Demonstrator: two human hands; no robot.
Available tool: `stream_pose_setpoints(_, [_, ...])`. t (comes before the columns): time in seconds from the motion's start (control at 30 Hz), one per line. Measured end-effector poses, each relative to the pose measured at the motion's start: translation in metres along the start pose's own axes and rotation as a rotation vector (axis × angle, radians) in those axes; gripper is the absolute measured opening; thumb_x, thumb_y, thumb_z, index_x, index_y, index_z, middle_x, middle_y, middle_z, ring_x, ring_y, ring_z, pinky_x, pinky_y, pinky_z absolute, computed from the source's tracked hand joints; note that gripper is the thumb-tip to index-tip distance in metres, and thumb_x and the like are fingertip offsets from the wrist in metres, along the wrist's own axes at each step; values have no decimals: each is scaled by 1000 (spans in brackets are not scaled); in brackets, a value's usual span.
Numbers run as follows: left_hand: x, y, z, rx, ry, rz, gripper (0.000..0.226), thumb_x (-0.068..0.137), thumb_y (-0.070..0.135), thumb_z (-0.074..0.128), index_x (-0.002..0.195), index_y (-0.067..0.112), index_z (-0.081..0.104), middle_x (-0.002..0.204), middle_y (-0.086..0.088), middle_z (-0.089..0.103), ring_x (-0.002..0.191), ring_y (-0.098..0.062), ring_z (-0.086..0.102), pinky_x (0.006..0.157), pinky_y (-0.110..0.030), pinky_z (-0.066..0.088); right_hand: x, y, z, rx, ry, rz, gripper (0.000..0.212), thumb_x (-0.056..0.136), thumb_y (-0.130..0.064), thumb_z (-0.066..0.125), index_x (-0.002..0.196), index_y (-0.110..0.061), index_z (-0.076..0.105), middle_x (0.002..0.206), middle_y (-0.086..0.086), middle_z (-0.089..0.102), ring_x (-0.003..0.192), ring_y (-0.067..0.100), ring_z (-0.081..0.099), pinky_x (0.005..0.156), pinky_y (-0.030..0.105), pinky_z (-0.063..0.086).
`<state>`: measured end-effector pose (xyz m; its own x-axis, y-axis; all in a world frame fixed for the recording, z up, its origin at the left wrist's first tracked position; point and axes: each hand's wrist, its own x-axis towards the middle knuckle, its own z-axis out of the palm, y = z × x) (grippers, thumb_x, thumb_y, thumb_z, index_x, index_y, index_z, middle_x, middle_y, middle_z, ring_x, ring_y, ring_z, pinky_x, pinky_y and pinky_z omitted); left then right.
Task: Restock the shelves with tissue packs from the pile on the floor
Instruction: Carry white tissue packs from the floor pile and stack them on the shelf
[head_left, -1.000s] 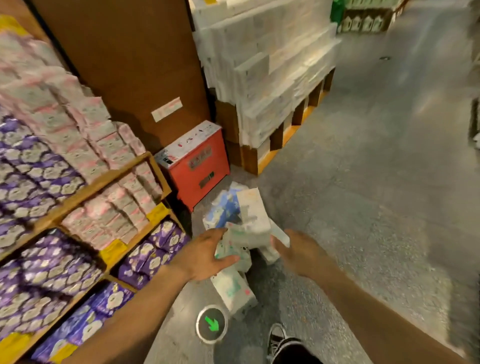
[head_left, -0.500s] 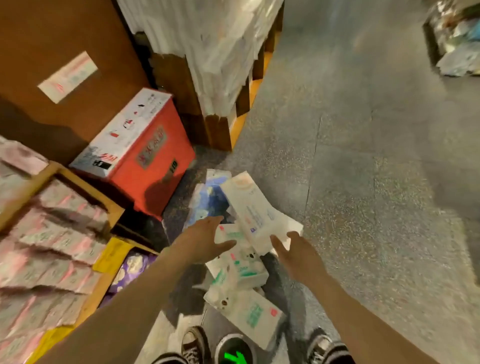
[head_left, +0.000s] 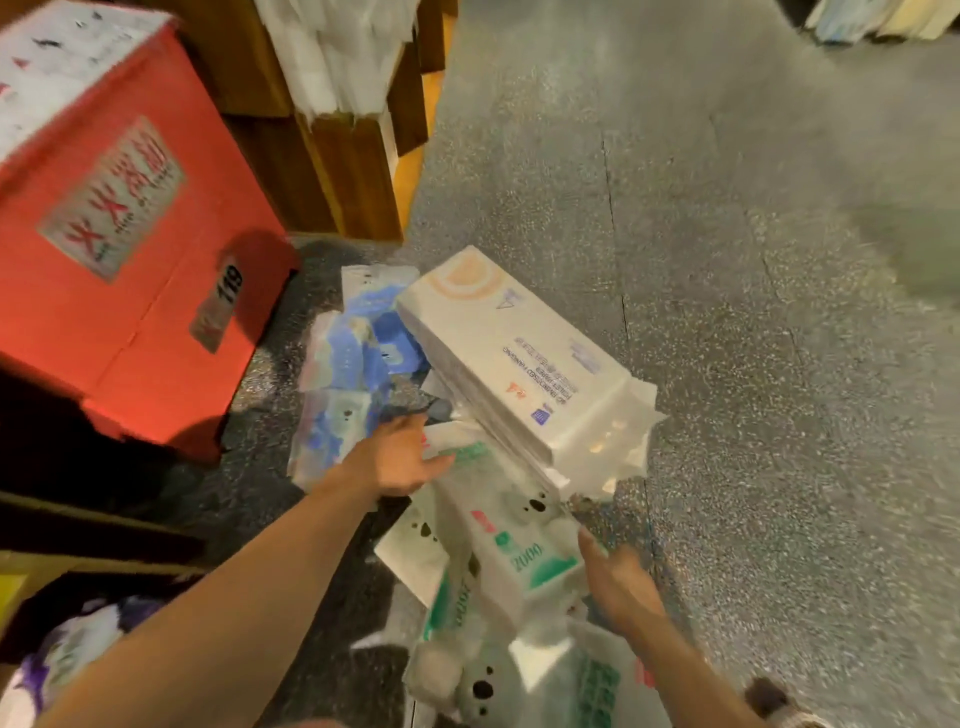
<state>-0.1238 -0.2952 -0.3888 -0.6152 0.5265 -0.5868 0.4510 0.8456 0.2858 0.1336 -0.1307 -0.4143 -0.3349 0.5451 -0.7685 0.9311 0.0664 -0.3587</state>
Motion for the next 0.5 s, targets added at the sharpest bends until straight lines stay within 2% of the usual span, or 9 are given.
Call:
stream_pose_setpoints(0.07, [34, -13, 16, -6, 23, 5, 79, 95, 60, 51, 153, 11, 30, 156, -14, 38, 138, -32, 43, 108, -41, 42, 24, 9, 23, 101, -21, 13, 84, 93, -76, 34, 127, -1, 51, 96, 7, 66, 84, 20, 68, 75, 37, 59])
stream_pose_setpoints(0.1, [49, -17, 22, -18, 29, -4, 82, 95, 61, 50, 155, 10, 27, 158, -14, 36, 141, -32, 40, 110, -41, 40, 34, 11, 34, 179, -36, 18, 93, 85, -84, 39, 127, -2, 51, 96, 7, 66, 82, 19, 68, 69, 35, 57])
stream_pose_setpoints(0.17, [76, -24, 32, -50, 40, -20, 85, 95, 62, 50, 158, 12, 22, 161, -12, 31, 143, -32, 36, 112, -42, 38, 66, 27, 58, 330, -13, -1, 130, 53, -105, 45, 127, 1, 49, 102, 11, 70, 87, 24, 72, 70, 34, 58])
stream_pose_setpoints(0.23, [98, -25, 40, -85, 41, -31, 87, 94, 64, 51, 158, 15, 20, 161, -11, 30, 143, -33, 37, 111, -43, 39, 98, 46, 79, 434, 9, 15, 146, 37, -109, 47, 130, 4, 48, 104, 14, 72, 90, 27, 74, 75, 39, 60])
stream_pose_setpoints(0.33, [120, -28, 59, -147, -18, -79, 98, 85, 70, 59, 157, 16, 21, 156, -12, 39, 137, -35, 44, 105, -38, 43, 112, 53, 92, 558, 18, 60, 149, 31, -105, 58, 136, -1, 44, 101, 12, 75, 86, 27, 77, 71, 42, 63])
stream_pose_setpoints(0.4, [131, -35, 71, -146, -42, -121, 118, 65, 85, 60, 154, 15, 28, 150, -12, 45, 133, -34, 48, 104, -40, 47, 115, 52, 93, 609, 32, 75, 146, 29, -100, 66, 135, -3, 43, 99, 12, 76, 83, 27, 78, 69, 43, 64])
stream_pose_setpoints(0.43, [133, -37, 74, -135, -28, -129, 124, 55, 89, 60, 151, 15, 33, 148, -11, 48, 131, -33, 49, 103, -41, 48, 117, 51, 93, 639, 33, 86, 139, 33, -94, 72, 134, -3, 44, 100, 13, 76, 83, 28, 78, 70, 45, 65])
stream_pose_setpoints(0.5, [138, -40, 75, -150, -5, -152, 123, 51, 88, 65, 146, 14, 42, 144, -10, 53, 129, -33, 52, 101, -42, 50, 109, 43, 86, 705, 44, 74, 115, 48, -76, 77, 129, -1, 49, 99, 16, 76, 82, 30, 78, 69, 46, 64])
